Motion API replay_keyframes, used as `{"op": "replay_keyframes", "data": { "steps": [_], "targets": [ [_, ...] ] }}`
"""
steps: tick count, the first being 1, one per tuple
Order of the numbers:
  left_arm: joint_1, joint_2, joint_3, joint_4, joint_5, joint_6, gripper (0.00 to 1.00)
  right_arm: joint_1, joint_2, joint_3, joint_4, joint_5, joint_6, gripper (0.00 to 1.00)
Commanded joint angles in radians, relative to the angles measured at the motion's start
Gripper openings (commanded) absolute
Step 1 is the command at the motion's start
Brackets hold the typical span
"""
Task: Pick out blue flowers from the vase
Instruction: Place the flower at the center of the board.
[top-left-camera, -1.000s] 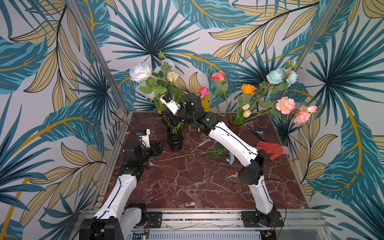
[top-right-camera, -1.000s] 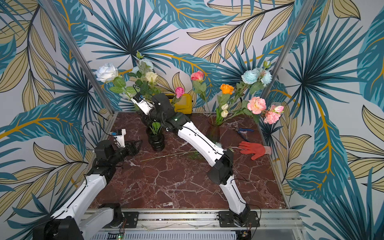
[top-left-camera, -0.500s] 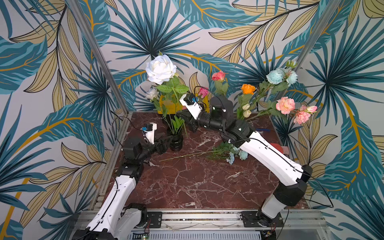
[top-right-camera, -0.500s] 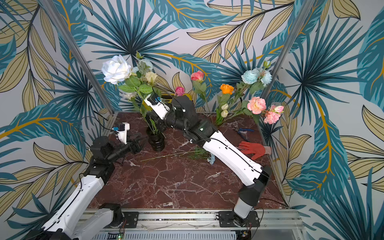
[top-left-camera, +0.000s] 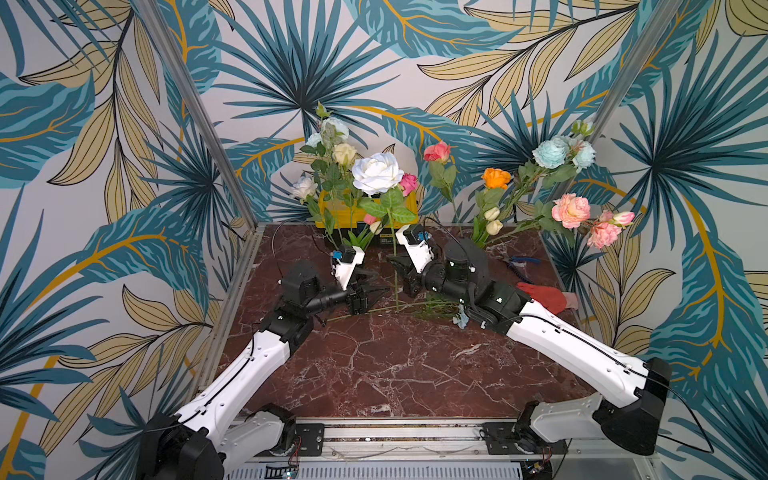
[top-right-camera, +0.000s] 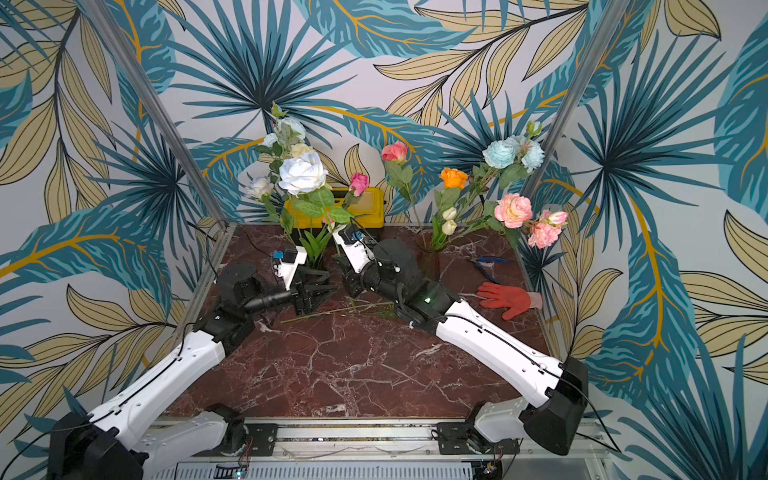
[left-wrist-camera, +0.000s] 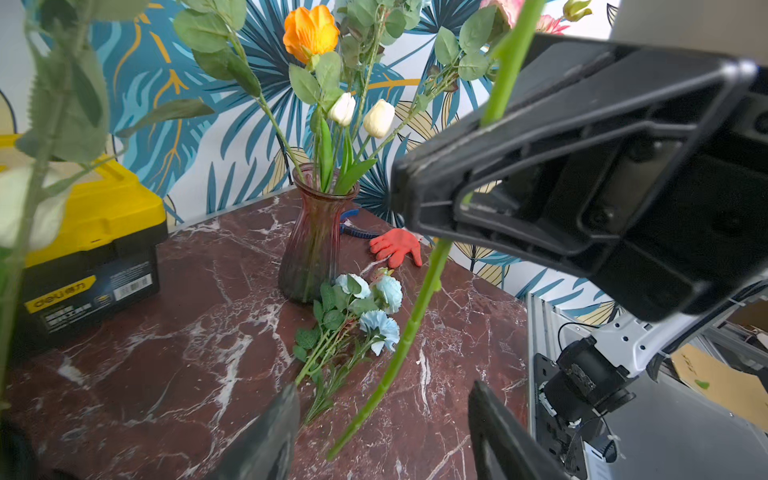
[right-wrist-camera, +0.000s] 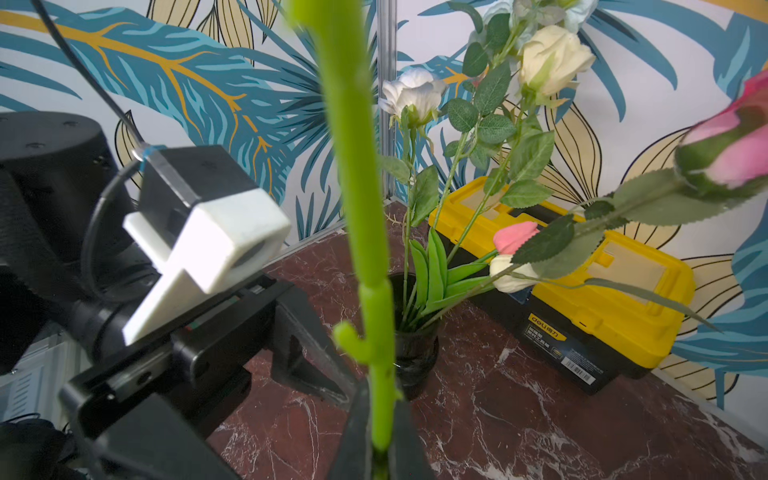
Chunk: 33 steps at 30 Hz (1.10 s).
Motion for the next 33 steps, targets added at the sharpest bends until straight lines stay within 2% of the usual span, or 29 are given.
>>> {"op": "replay_keyframes", "data": {
  "steps": [1, 10, 13, 16, 22, 26, 33],
  "targets": [
    [-0.040, 0.034, 0.056, 0.008, 0.017, 0.032, 0.65, -0.001, -0.037, -0.027, 0.066, 0.020, 0.047, 0.05],
    [-0.082, 0.132, 0.135, 0.008, -0.013, 0.052, 0.62, -0.001, -0.024, -0.032, 0.066, -0.010, 0.077, 0.05],
    [-0.088, 0.152, 0.166, 0.008, -0.009, 0.058, 0.56, -0.002, -0.024, -0.045, 0.069, -0.004, 0.082, 0.05],
    [-0.092, 0.172, 0.190, 0.008, 0.000, 0.060, 0.49, -0.004, -0.023, -0.058, 0.076, 0.001, 0.088, 0.05],
    [-0.095, 0.200, 0.207, 0.008, 0.013, 0.058, 0.25, -0.007, -0.005, -0.056, 0.087, -0.004, 0.096, 0.05],
    [-0.096, 0.196, 0.208, 0.009, 0.015, 0.054, 0.01, -0.007, -0.002, -0.058, 0.080, 0.017, 0.088, 0.05],
    [-0.097, 0.178, 0.187, 0.008, -0.012, 0.053, 0.00, -0.051, -0.011, -0.090, 0.093, 0.044, 0.100, 0.05]
  ]
}}
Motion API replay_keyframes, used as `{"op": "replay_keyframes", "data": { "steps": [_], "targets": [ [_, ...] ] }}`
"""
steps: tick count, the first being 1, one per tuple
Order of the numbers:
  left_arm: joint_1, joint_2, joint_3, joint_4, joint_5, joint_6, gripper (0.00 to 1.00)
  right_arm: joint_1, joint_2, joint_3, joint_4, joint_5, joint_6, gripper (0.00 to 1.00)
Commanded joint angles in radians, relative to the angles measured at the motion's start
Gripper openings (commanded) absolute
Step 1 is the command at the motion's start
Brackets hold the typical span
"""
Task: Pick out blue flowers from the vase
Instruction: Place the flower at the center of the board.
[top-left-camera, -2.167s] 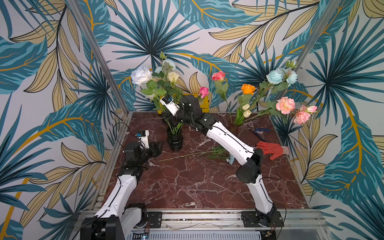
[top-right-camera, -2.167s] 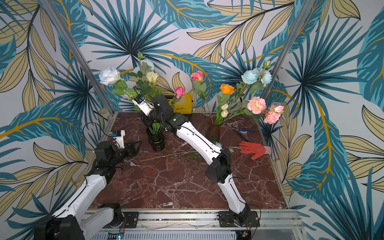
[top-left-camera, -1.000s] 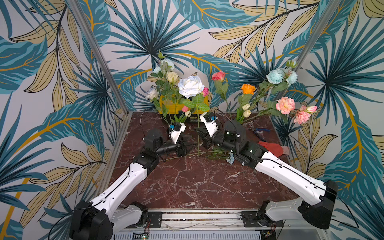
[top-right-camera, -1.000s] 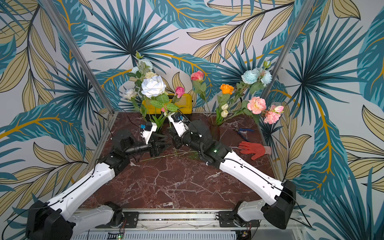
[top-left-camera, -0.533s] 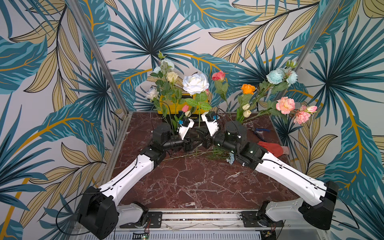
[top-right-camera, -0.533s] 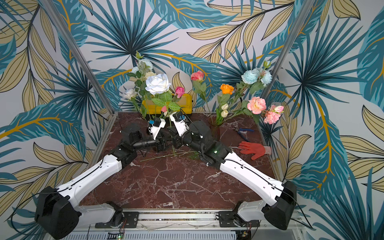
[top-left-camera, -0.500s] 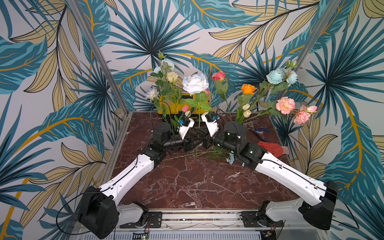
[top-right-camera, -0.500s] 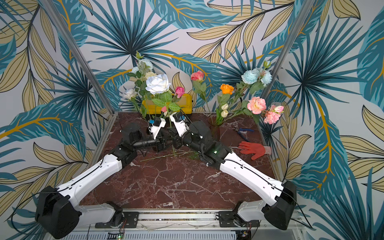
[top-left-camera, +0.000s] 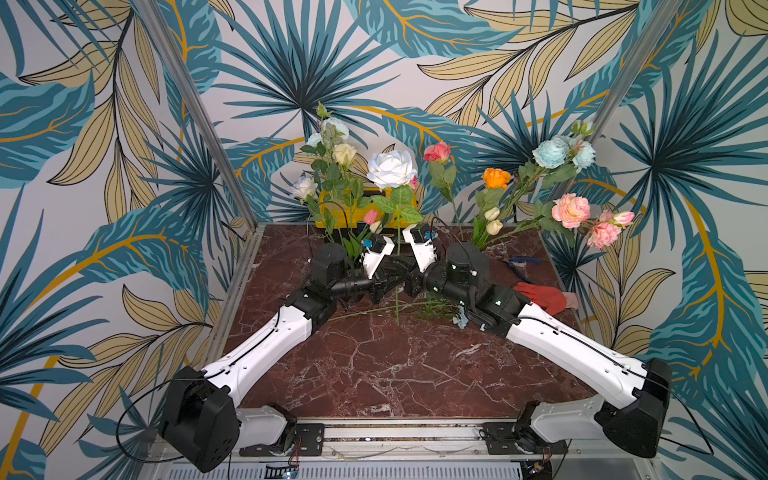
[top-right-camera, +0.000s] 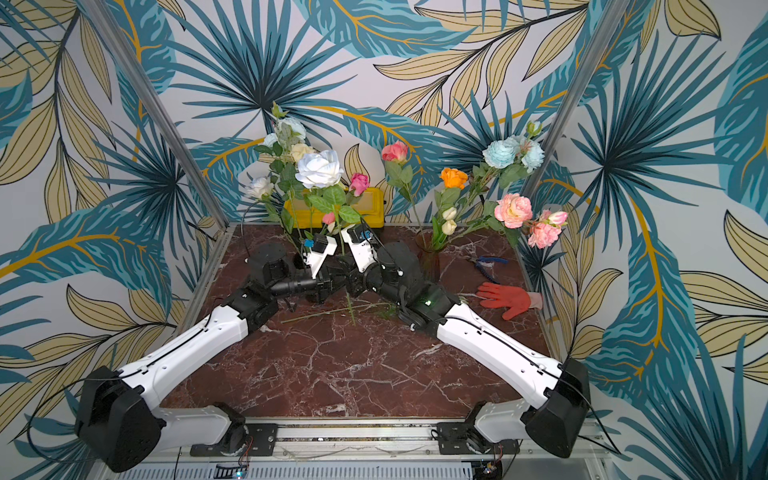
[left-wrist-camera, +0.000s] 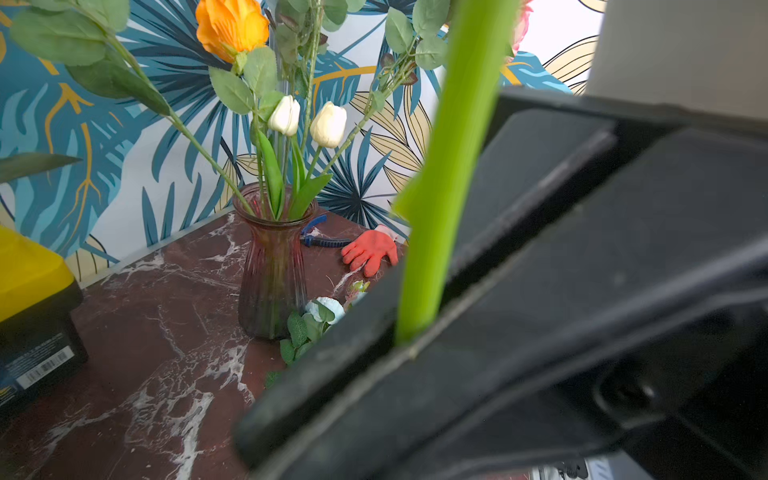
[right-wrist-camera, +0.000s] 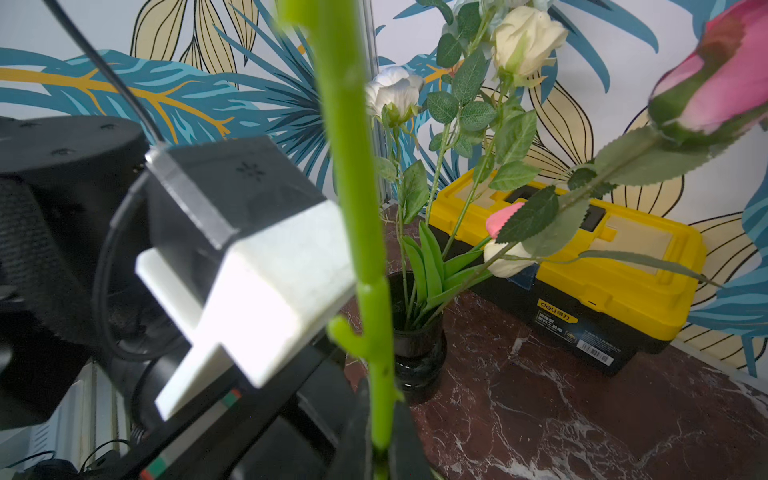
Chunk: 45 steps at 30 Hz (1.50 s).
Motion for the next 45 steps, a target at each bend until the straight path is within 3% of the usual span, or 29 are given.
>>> {"op": "replay_keyframes", "data": {
  "steps": [1, 3, 8, 11, 15, 23, 37, 45],
  "targets": [
    [0.005, -0.016, 0.004, 0.007, -0.017, -0.009, 0.00, -0.029, -0.012, -0.039, 0.025, 0.047, 0.007, 0.05],
    [0.005, -0.020, -0.004, 0.008, -0.035, -0.004, 0.00, -0.033, -0.023, -0.051, 0.028, 0.064, 0.008, 0.12],
    [0.005, -0.042, -0.041, -0.013, -0.129, 0.039, 0.00, -0.047, -0.080, -0.087, 0.023, 0.126, 0.002, 0.46],
    [0.004, -0.061, -0.044, -0.106, -0.192, 0.097, 0.00, -0.064, -0.143, -0.112, 0.005, 0.160, -0.003, 0.54],
    [-0.012, -0.061, -0.022, -0.263, -0.281, 0.196, 0.00, -0.093, -0.243, -0.143, -0.040, 0.203, -0.016, 0.55],
    [-0.151, 0.033, 0.064, -0.599, -0.623, 0.447, 0.00, -0.147, -0.419, -0.167, -0.169, 0.239, -0.033, 0.55],
    [-0.379, 0.314, 0.140, -0.708, -0.996, 0.679, 0.00, -0.171, -0.554, -0.173, -0.235, 0.300, -0.058, 0.55],
    [-0.385, 0.465, 0.262, -0.752, -1.076, 0.777, 0.00, -0.189, -0.555, -0.178, -0.234, 0.282, -0.048, 0.54]
  ]
}}
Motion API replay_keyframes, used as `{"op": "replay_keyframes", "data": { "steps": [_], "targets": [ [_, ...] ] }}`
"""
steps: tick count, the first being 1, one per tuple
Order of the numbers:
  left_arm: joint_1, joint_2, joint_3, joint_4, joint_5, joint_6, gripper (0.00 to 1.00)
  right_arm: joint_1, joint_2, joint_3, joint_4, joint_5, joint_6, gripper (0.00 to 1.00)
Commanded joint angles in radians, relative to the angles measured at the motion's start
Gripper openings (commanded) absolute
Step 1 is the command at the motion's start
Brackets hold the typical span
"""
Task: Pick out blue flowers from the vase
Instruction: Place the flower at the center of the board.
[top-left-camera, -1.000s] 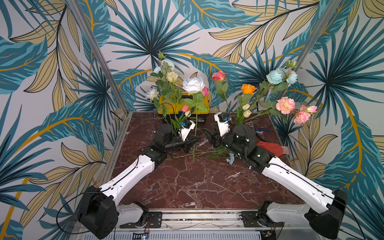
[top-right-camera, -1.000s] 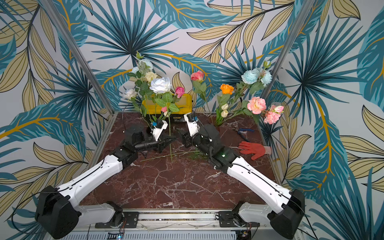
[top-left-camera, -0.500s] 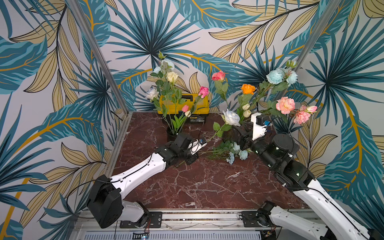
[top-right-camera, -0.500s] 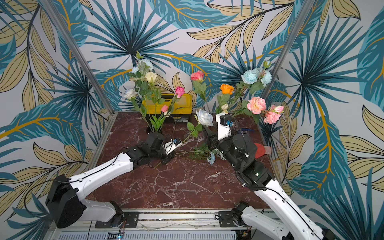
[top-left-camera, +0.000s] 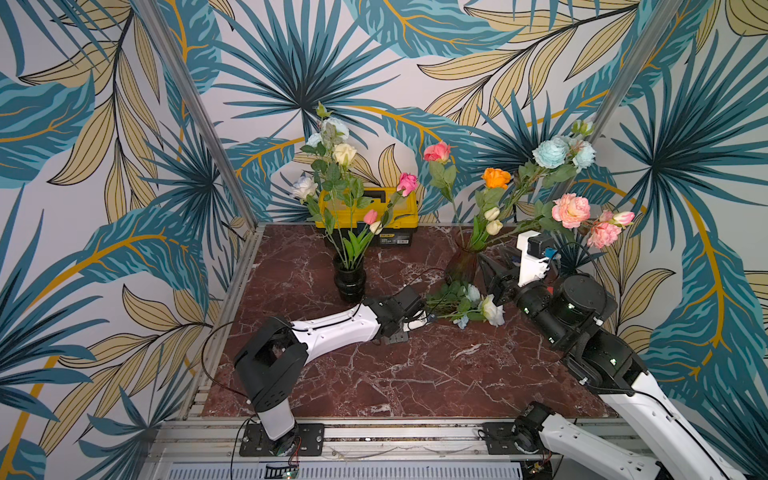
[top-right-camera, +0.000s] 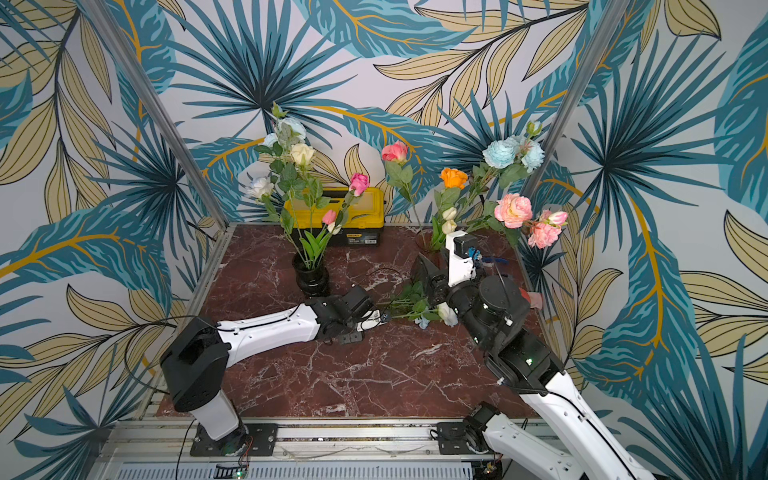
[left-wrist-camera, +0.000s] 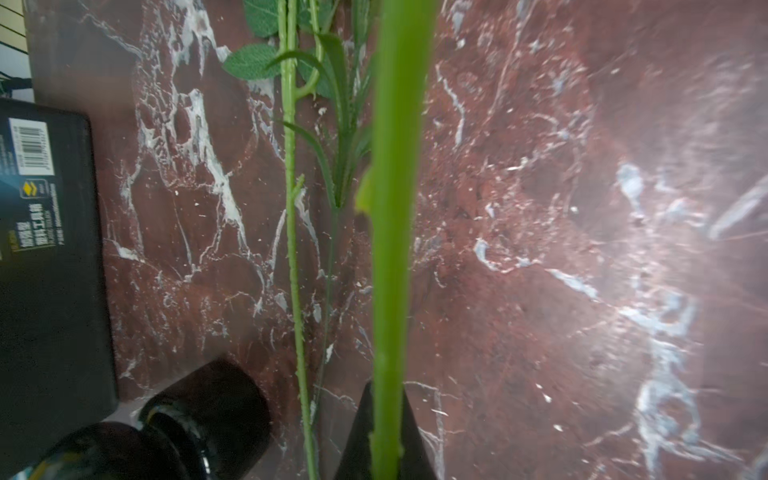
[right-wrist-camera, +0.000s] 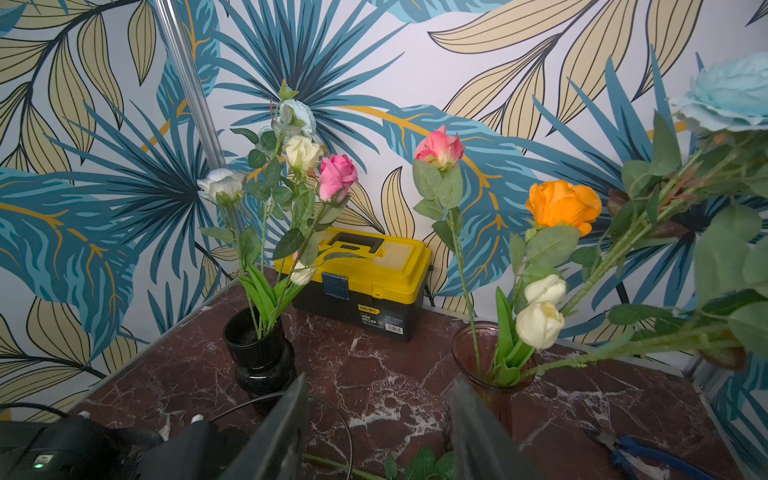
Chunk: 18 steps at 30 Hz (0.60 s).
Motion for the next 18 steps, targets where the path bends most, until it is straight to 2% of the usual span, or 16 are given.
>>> {"op": "replay_keyframes", "data": {
  "steps": [1, 8, 12, 18],
  "targets": [
    [0.004, 0.032, 0.065, -0.021, -0.067, 0.082, 0.00, -0.011, 0.000, -0.023, -0.006, -0.008, 0.003, 0.55],
    [0.047, 0.134, 0.138, -0.034, -0.040, 0.110, 0.00, -0.040, 0.032, -0.040, 0.014, -0.053, 0.028, 0.55],
    [0.085, 0.161, 0.157, -0.039, 0.037, 0.074, 0.00, -0.065, 0.047, -0.041, 0.020, -0.084, 0.036, 0.55],
    [0.107, 0.207, 0.173, -0.037, 0.043, 0.078, 0.00, -0.102, 0.077, -0.043, 0.029, -0.144, 0.056, 0.55]
  ]
}}
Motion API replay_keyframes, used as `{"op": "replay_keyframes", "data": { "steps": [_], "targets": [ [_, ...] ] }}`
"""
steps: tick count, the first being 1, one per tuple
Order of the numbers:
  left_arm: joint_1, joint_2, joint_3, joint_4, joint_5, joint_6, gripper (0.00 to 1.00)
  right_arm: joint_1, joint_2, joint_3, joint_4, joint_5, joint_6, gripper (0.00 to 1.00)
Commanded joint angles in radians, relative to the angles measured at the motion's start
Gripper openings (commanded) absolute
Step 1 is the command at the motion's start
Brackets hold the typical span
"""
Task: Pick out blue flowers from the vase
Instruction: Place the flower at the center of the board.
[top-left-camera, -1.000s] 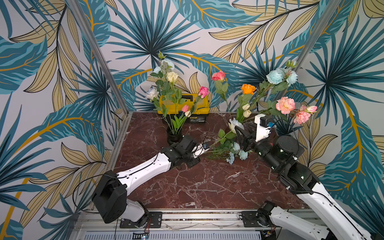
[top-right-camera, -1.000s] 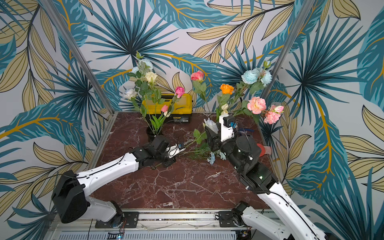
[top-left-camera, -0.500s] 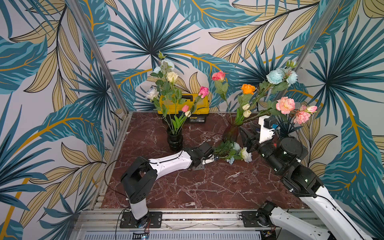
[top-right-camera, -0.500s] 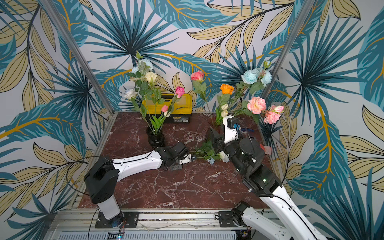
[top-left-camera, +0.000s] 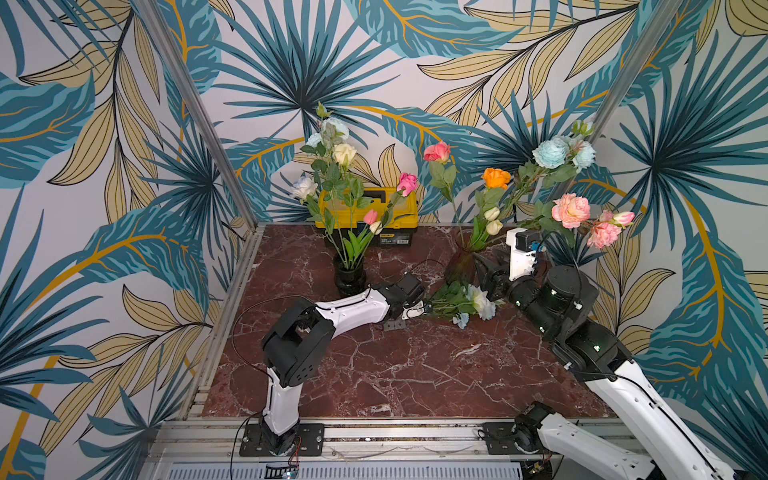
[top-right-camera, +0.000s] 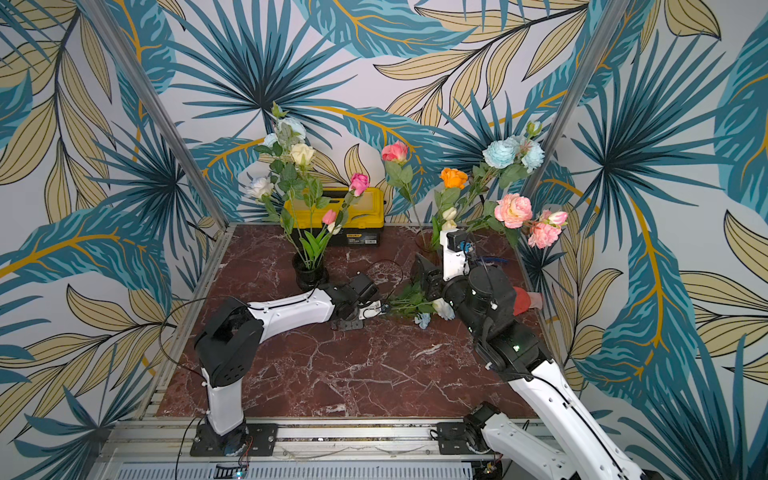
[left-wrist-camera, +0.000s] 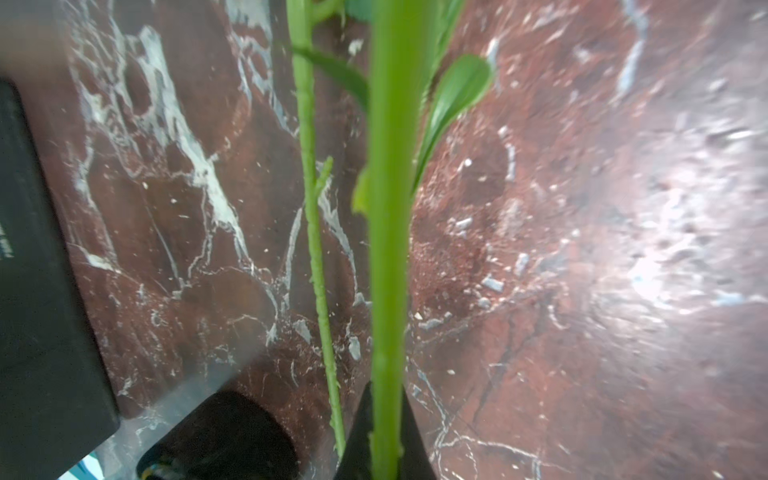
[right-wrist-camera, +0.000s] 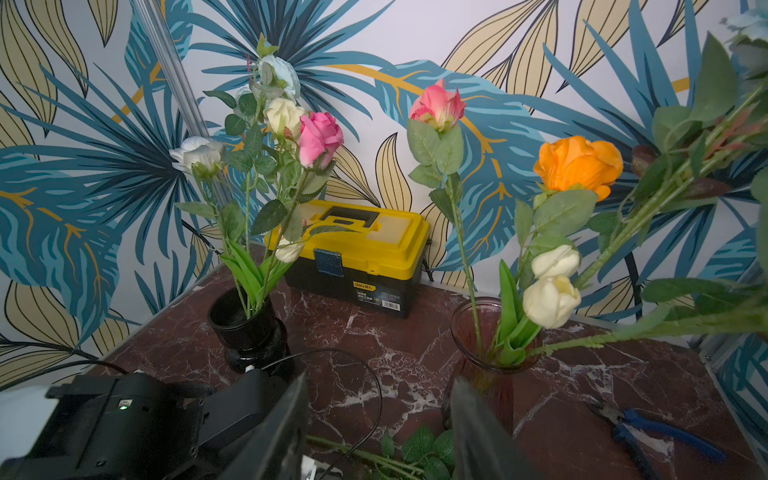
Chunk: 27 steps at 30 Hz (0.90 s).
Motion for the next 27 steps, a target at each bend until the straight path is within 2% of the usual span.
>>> {"op": "replay_keyframes", "data": {
  "steps": [1, 2, 4, 7, 9, 11, 16, 27],
  "targets": [
    [0.016, 0.020, 0.043, -0.006, 0.035, -0.006, 0.00, -0.017, 0.017, -0.026, 0.068, -0.054, 0.026, 0.55],
    [0.020, 0.023, 0.046, -0.007, 0.043, -0.009, 0.01, -0.020, 0.022, -0.027, 0.073, -0.060, 0.030, 0.55],
    [0.025, 0.031, 0.054, -0.006, 0.046, -0.008, 0.10, -0.026, 0.032, -0.029, 0.083, -0.074, 0.037, 0.55],
    [0.026, 0.042, 0.062, -0.006, 0.042, 0.002, 0.29, -0.029, 0.042, -0.029, 0.090, -0.088, 0.042, 0.55],
    [0.027, 0.044, 0.063, -0.006, 0.036, 0.003, 0.44, -0.031, 0.050, -0.025, 0.090, -0.096, 0.038, 0.55],
    [0.028, 0.040, 0.061, -0.006, 0.033, 0.000, 0.51, -0.032, 0.062, -0.016, 0.079, -0.103, 0.032, 0.55],
    [0.028, 0.011, 0.051, -0.006, 0.041, -0.021, 0.57, -0.031, 0.102, 0.018, 0.047, -0.129, 0.001, 0.55],
    [0.043, -0.146, 0.004, -0.006, 0.102, -0.092, 0.63, -0.031, 0.169, 0.083, -0.038, -0.182, -0.036, 0.53]
  ]
}}
